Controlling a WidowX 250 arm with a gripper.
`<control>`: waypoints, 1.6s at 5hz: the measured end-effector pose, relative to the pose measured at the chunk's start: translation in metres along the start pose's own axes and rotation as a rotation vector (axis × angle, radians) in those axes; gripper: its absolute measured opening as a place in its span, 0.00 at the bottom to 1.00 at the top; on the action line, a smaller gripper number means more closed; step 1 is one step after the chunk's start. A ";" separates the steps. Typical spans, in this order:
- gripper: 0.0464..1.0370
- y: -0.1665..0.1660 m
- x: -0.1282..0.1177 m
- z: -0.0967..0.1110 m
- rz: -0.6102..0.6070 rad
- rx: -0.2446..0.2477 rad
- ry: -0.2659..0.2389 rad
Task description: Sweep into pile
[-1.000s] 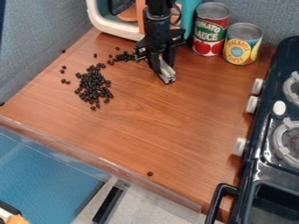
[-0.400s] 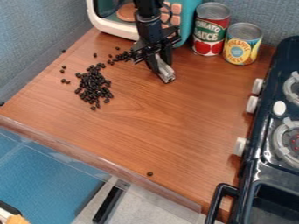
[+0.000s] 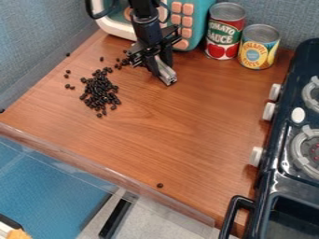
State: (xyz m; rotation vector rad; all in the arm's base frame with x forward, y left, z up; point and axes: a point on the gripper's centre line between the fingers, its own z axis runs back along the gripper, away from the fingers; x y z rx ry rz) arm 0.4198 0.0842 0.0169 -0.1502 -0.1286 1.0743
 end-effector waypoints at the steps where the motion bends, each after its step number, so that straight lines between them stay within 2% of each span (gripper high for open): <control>1: 0.33 0.010 0.005 0.001 0.032 0.002 -0.002; 5: 0.33 0.040 0.010 0.006 0.146 -0.004 0.008; 8: 0.33 0.063 0.009 0.009 0.192 -0.003 -0.006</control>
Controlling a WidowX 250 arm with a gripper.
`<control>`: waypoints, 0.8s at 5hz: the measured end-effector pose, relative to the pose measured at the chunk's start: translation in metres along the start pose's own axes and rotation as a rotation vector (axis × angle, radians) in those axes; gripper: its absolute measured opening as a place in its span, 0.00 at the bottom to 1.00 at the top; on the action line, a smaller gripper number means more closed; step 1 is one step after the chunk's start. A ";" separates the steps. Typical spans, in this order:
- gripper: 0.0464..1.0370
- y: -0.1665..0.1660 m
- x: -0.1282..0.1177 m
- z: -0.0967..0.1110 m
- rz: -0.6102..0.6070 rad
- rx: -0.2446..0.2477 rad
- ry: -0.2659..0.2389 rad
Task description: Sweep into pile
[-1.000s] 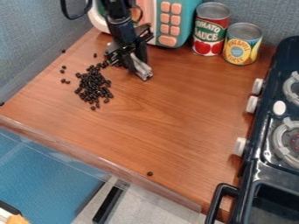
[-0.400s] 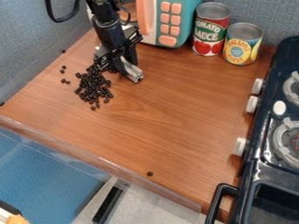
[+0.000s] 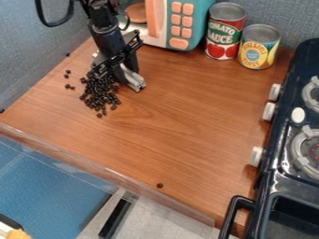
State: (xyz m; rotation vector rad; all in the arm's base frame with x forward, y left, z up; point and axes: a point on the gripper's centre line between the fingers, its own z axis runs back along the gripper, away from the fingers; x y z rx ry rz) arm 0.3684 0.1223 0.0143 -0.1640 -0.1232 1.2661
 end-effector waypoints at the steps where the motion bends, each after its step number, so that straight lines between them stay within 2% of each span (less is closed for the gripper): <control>1: 0.33 0.009 0.003 0.000 0.010 0.008 -0.007; 4: 0.32 0.026 0.013 0.003 0.033 0.013 -0.039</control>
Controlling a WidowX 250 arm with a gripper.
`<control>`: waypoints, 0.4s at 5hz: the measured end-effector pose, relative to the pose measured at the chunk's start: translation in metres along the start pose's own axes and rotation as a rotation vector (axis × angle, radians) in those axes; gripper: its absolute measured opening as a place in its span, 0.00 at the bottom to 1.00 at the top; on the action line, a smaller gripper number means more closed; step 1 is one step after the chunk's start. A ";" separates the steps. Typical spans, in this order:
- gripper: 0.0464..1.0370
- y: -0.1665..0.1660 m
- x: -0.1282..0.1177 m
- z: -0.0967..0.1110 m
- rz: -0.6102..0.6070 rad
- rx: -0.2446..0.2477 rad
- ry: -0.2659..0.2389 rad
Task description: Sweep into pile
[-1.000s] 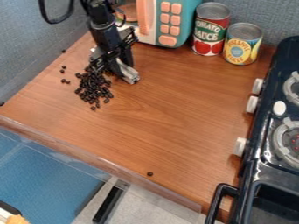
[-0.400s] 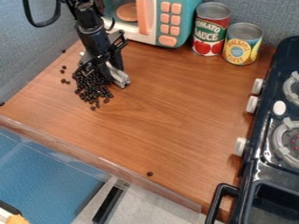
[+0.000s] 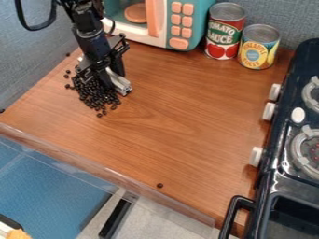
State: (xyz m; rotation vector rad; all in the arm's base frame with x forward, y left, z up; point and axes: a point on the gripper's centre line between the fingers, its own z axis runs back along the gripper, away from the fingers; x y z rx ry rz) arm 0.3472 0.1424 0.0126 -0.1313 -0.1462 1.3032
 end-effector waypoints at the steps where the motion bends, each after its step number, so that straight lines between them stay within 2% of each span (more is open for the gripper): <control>1: 0.33 0.001 0.001 0.000 0.001 -0.002 -0.005; 2: 0.33 -0.001 0.001 0.001 0.004 -0.007 -0.001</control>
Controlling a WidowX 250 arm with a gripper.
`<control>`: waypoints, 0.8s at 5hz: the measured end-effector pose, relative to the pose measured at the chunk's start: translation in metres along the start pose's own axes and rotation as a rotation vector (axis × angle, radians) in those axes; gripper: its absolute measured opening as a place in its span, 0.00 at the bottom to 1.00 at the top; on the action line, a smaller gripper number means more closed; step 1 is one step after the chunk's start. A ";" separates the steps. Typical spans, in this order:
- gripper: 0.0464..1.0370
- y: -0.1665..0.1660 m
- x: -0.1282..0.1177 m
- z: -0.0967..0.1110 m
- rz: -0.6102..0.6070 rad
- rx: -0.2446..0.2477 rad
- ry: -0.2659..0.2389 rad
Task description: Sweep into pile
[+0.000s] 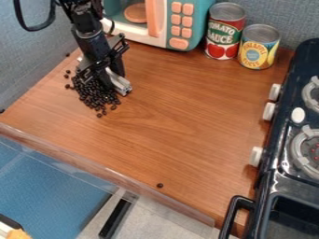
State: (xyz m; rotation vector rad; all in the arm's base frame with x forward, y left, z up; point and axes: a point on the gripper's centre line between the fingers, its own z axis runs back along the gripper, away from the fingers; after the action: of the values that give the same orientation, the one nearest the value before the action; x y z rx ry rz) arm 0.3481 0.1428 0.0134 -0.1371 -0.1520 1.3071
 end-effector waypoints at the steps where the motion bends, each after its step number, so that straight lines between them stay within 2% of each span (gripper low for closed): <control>1: 0.33 -0.005 0.001 0.001 0.005 0.003 0.023; 2: 0.33 -0.016 0.002 0.004 0.019 -0.006 0.048; 3: 0.33 -0.038 -0.003 0.014 -0.001 -0.028 0.043; 4: 0.32 -0.054 -0.021 0.016 -0.049 -0.031 0.046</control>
State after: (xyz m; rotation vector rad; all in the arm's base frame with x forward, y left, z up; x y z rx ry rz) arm 0.3908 0.1095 0.0384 -0.1886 -0.1360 1.2519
